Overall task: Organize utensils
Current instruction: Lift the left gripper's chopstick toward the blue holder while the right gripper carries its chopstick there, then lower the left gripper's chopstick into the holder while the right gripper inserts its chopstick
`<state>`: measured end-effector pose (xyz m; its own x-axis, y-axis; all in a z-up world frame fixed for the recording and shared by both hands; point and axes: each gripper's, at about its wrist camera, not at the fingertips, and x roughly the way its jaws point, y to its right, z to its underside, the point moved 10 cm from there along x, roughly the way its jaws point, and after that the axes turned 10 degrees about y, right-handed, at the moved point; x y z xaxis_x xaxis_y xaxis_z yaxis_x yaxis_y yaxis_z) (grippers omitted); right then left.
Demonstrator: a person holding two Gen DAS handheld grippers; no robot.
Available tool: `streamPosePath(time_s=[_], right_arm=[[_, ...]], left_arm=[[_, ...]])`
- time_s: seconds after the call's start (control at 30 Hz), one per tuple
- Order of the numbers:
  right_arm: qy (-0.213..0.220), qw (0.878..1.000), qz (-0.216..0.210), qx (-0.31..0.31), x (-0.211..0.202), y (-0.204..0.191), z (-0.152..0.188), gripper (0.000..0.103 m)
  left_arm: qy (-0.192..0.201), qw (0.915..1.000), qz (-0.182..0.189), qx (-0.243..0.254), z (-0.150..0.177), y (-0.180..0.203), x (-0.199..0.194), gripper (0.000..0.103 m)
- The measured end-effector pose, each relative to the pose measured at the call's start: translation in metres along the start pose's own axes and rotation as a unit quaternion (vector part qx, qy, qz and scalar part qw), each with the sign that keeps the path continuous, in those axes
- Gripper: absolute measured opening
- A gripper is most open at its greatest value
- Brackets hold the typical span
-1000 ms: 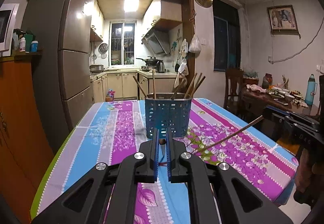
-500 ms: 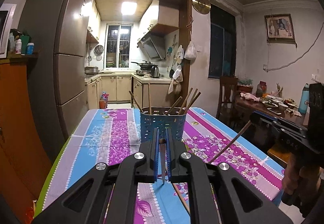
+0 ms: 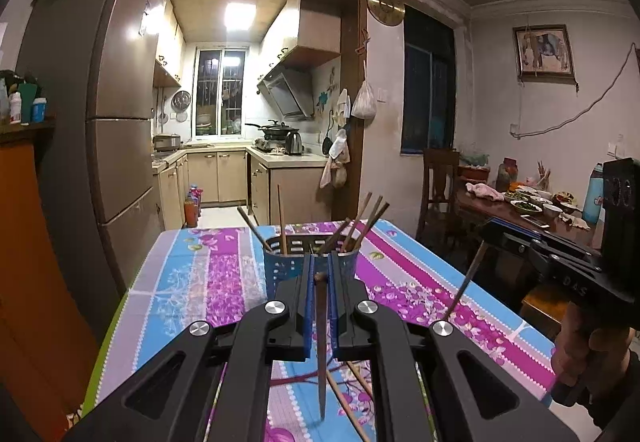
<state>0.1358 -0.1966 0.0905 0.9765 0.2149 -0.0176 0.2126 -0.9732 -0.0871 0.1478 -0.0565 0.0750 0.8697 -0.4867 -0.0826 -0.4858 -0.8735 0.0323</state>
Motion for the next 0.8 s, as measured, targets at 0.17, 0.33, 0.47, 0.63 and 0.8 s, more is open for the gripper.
streamPosePath(time_s=[0.17, 0.33, 0.47, 0.63, 0.8], right_arm=[[0.006, 1.0, -0.008, -0.003, 0.004, -0.007, -0.015, 0.005], [0.008, 1.0, -0.016, -0.009, 0.006, -0.012, -0.026, 0.005], [0.009, 1.0, -0.018, -0.015, 0.008, -0.015, -0.031, 0.005], [0.001, 1.0, -0.022, -0.015, 0.013, -0.016, -0.03, 0.005], [-0.004, 1.0, -0.024, -0.019, 0.019, -0.019, -0.033, 0.005]], left_arm=[[0.0, 1.0, -0.004, 0.006, -0.011, 0.002, 0.007, 0.008], [0.003, 0.9998, -0.009, 0.019, -0.018, 0.005, 0.009, 0.008], [0.001, 0.9994, -0.027, 0.023, -0.019, 0.003, 0.015, 0.008], [-0.003, 0.9978, -0.057, 0.034, -0.015, -0.003, 0.022, 0.008], [-0.002, 0.9955, -0.077, 0.055, -0.014, -0.002, 0.024, 0.008]])
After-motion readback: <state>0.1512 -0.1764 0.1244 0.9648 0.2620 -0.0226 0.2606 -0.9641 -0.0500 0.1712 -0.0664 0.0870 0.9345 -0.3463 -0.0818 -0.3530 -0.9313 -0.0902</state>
